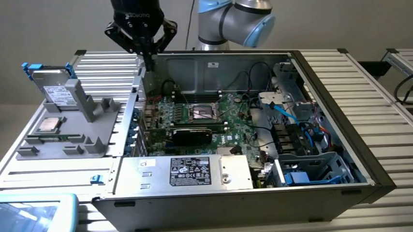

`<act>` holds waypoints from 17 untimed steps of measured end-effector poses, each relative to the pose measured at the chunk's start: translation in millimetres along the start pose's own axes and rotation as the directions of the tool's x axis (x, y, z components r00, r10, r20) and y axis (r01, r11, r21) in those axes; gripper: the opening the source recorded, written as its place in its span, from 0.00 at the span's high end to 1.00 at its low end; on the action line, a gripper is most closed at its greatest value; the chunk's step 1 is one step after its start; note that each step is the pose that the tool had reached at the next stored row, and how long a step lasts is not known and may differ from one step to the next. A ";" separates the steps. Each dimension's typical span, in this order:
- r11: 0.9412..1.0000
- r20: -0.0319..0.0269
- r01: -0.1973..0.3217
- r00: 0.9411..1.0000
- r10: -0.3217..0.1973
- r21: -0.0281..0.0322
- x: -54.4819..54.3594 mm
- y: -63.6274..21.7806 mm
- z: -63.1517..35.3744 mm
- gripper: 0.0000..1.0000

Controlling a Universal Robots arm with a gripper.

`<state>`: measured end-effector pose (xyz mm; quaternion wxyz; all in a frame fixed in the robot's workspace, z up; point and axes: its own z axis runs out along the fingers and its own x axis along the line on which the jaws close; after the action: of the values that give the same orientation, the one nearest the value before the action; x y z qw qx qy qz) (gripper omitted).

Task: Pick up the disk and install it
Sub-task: 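Reach for the disk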

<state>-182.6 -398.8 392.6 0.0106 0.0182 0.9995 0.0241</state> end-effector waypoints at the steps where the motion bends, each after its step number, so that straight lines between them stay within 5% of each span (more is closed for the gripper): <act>1: 1.000 0.000 0.000 1.000 0.000 0.000 4.9 -0.2 0.0 0.89; 17: 1.000 0.000 0.000 1.000 0.000 0.000 77.3 -1.6 -1.3 0.89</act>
<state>-259.9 -397.6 392.2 0.0106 0.0183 0.9995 0.0241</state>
